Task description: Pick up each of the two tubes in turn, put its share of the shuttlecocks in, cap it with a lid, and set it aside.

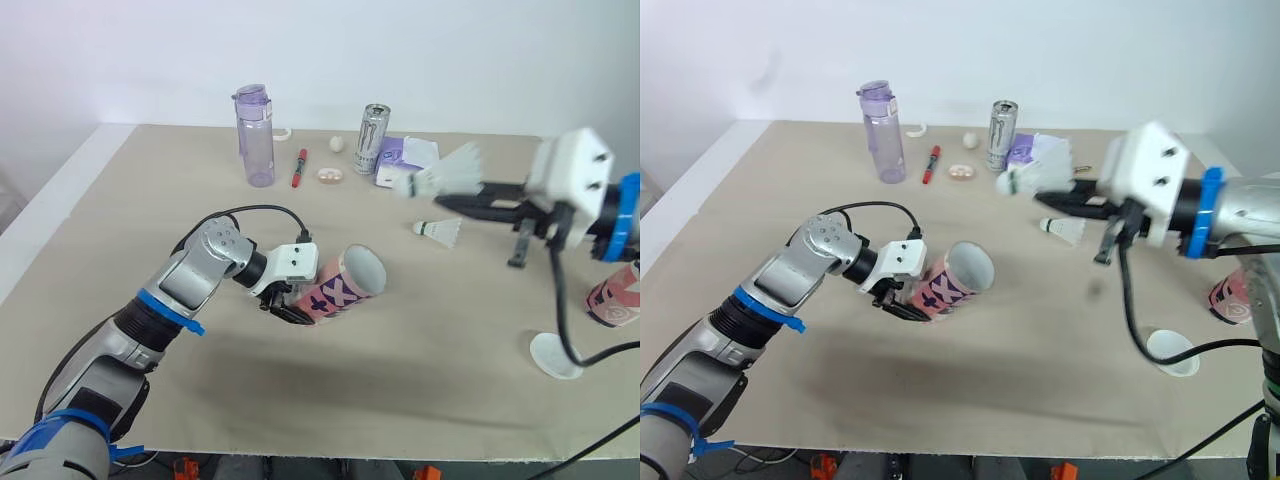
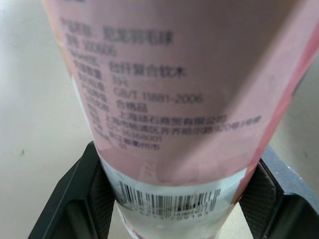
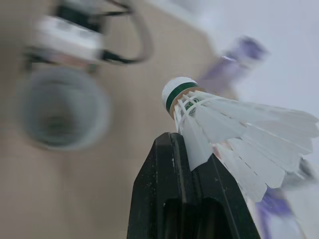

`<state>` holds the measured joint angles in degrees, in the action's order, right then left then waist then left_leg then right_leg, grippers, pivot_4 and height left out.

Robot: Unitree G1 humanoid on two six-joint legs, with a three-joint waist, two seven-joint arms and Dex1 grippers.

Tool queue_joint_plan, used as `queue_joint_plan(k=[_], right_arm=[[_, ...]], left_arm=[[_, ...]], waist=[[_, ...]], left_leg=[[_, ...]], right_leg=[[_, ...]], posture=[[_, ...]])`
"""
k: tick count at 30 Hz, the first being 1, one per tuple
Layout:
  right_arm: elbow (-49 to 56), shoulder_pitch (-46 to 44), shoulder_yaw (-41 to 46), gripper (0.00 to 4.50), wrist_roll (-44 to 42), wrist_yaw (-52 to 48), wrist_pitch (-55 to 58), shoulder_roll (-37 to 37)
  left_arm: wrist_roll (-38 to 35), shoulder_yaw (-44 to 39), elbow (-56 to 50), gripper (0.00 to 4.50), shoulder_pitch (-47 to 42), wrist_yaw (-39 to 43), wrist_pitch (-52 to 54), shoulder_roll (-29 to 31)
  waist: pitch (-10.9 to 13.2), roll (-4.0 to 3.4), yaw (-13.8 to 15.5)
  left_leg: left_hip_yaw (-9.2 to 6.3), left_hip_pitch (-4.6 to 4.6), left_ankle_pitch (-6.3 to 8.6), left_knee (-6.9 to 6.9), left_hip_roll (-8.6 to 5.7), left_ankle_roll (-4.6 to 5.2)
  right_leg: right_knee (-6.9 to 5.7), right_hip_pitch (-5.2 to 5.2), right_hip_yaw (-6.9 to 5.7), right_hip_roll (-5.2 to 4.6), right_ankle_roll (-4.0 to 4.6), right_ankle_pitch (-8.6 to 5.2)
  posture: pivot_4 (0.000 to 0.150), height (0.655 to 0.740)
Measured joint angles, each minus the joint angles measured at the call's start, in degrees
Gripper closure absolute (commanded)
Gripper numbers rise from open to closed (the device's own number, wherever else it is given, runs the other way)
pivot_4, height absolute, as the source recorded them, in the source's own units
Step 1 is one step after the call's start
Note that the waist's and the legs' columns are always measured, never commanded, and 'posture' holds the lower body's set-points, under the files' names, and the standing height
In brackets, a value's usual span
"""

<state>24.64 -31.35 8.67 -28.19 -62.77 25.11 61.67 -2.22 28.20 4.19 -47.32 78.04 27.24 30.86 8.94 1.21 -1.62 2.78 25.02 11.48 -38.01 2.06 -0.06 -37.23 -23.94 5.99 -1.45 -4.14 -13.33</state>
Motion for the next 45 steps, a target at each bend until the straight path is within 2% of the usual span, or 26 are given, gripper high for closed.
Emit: queue_joint_plan(k=[5,15,18,19,20,22,23,24,26,27,28,30,34,36,37,41,42,44,45], right_arm=[[3.0,-0.6,-6.5,4.42,1.6,-3.5,-1.2,0.5],[2.0,-1.3,-11.1,4.42,7.7,-9.3,-9.9,1.2],[1.9,-2.0,-11.9,3.46,8.8,-9.6,-11.1,0.6],[2.0,-2.5,-12.6,3.46,9.1,-9.6,-11.6,0.3],[1.9,-3.4,-13.5,2.89,9.5,-9.8,-11.7,-0.4],[1.9,-5.3,-15.2,2.31,9.8,-9.9,-11.5,-1.7],[1.9,-6.6,-15.1,1.75,9.0,-9.8,-10.2,-2.1],[1.8,-6.9,-15.0,1.49,8.6,-9.7,-9.7,-2.1],[1.6,-7.7,-14.1,0.51,6.6,-9.1,-7.3,-2.7],[1.6,-7.7,-13.9,0.51,6.1,-9.0,-6.7,-2.8],[0.0,-6.5,-7.0,0.07,-3.0,-3.3,3.6,-6.3],[-1.5,-5.7,-4.2,0.07,-5.4,-1.1,6.4,-7.3],[-11.3,3.2,3.9,0.07,-4.6,6.5,9.9,-9.5],[-14.6,5.5,5.7,0.07,-4.0,9.4,10.4,-11.5],[-19.8,7.9,7.0,0.07,-2.7,13.5,10.2,-14.2],[-25.6,8.1,8.0,0.07,-1.0,16.5,8.5,-16.0],[-31.9,7.5,8.8,0.07,0.0,18.2,6.0,-17.8],[-34.3,7.5,8.9,0.07,0.5,18.4,5.5,-18.4],[-40.1,5.1,8.5,0.07,1.5,18.0,4.5,-19.0]], left_arm=[[-0.2,-0.1,0.3,1.56,-0.2,0.0,0.6,-0.7],[-0.4,-0.1,-0.1,1.56,-0.5,-0.2,3.3,-0.8],[-0.5,-0.1,-0.3,1.56,-0.5,-0.2,3.8,-0.7],[-0.4,-0.1,-0.3,1.56,-0.6,-0.2,4.1,-0.7],[-0.4,-0.1,-0.4,1.56,-0.6,-0.3,4.2,-0.7],[-0.5,-0.1,-0.5,1.56,-0.6,-0.4,4.4,-0.8],[-0.4,0.0,-0.7,1.56,-0.6,-0.5,4.5,-0.7],[-0.4,0.0,-0.8,1.56,-0.6,-0.5,4.6,-0.7],[-0.4,0.0,-0.8,1.56,-0.6,-0.5,4.7,-0.7],[-0.4,0.0,-0.9,1.56,-0.6,-0.6,4.8,-0.7],[-0.4,0.1,-1.2,1.56,-0.6,-0.7,5.3,-0.7],[-0.4,0.1,-1.3,1.56,-0.6,-0.8,5.3,-0.6],[-0.5,0.4,-2.3,1.56,-0.2,-1.3,5.5,-0.5],[-0.4,0.5,-2.6,1.56,-0.2,-1.3,5.6,-0.3],[-0.4,0.4,-2.7,1.56,-0.3,-1.3,5.7,0.0],[-0.4,0.5,-2.9,1.56,-0.2,-1.3,5.7,0.1],[-0.4,0.5,-3.0,1.56,-0.2,-1.4,5.7,0.0],[-0.4,0.6,-3.0,1.56,-0.1,-1.5,5.7,0.0],[-0.4,0.5,-3.2,1.56,-0.1,-1.5,5.7,0.2]], waist=[[0.0,0.00,0.5],[0.0,0.01,0.5],[0.0,0.00,0.5],[0.0,0.00,0.5],[0.0,0.01,0.5],[0.0,0.03,0.5],[0.0,0.02,0.5],[0.0,0.02,0.5],[0.0,0.05,0.5],[0.0,0.05,0.5],[0.0,0.10,0.5],[0.0,0.22,0.5],[-0.1,0.67,0.6],[-0.1,0.60,0.5],[0.0,0.48,0.4],[0.0,0.24,0.4],[0.0,0.25,0.4],[0.0,0.23,0.3],[0.0,0.21,0.3]], left_leg=[[0.02,0.08,0.02,-0.01,-0.05,0.03],[0.02,0.08,0.02,-0.01,-0.03,0.03],[0.05,0.08,0.02,-0.02,-0.02,0.03],[0.05,0.08,0.02,-0.01,-0.02,0.03],[0.05,0.08,0.02,-0.02,-0.01,0.03],[0.04,0.10,0.02,-0.04,-0.01,0.03],[0.08,0.10,0.02,-0.03,-0.01,0.03],[0.08,0.10,0.02,-0.03,-0.01,0.03],[0.05,0.11,0.02,-0.03,0.00,0.03],[0.05,0.11,0.02,-0.03,-0.01,0.03],[0.01,0.12,0.02,-0.01,0.01,0.03],[-0.03,0.14,0.02,-0.06,0.01,0.03],[-0.18,0.16,0.02,-0.09,-0.05,0.03],[-0.09,0.14,0.02,-0.07,-0.06,0.04],[-0.10,0.12,0.02,-0.05,-0.07,0.04],[-0.15,0.09,0.02,-0.05,-0.07,0.04],[-0.16,0.08,0.02,-0.07,-0.06,0.05],[-0.15,0.09,0.02,-0.07,-0.08,0.05],[-0.09,0.08,0.02,-0.06,-0.08,0.05]], right_leg=[[0.01,-0.06,0.01,-0.04,0.00,-0.02],[0.00,-0.09,-0.01,-0.02,0.00,-0.03],[0.00,-0.10,-0.01,-0.03,0.00,-0.02],[0.00,-0.10,-0.01,-0.03,0.01,-0.02],[0.00,-0.11,-0.01,-0.02,0.01,-0.02],[-0.01,-0.12,-0.03,-0.02,0.03,-0.01],[-0.01,-0.14,0.00,-0.03,0.10,0.03],[-0.01,-0.13,0.00,-0.03,0.10,0.03],[-0.01,-0.12,-0.01,-0.03,0.11,0.04],[-0.01,-0.12,-0.01,-0.03,0.11,0.04],[-0.02,-0.10,-0.02,-0.02,0.18,0.08],[-0.01,-0.08,-0.07,-0.02,0.29,0.14],[0.01,0.01,-0.18,-0.05,0.41,0.14],[0.00,0.00,-0.11,-0.06,0.38,0.15],[-0.03,-0.01,-0.10,-0.03,0.36,0.15],[-0.07,-0.02,-0.09,0.04,0.16,0.07],[-0.06,0.01,-0.09,0.06,0.14,0.07],[-0.06,0.00,-0.06,0.05,0.11,0.08],[-0.06,-0.01,0.01,0.05,0.10,0.09]], posture=[[0.150,0.7400],[0.150,0.7400],[0.150,0.7400],[0.150,0.7400],[0.150,0.7400],[0.150,0.7400],[0.150,0.7400],[0.150,0.7400],[0.150,0.7400],[0.150,0.7400],[0.150,0.7400],[0.150,0.7400],[0.150,0.7400],[0.150,0.7400],[0.150,0.7400],[0.150,0.7400],[0.150,0.7400],[0.150,0.7400],[0.150,0.7400]])
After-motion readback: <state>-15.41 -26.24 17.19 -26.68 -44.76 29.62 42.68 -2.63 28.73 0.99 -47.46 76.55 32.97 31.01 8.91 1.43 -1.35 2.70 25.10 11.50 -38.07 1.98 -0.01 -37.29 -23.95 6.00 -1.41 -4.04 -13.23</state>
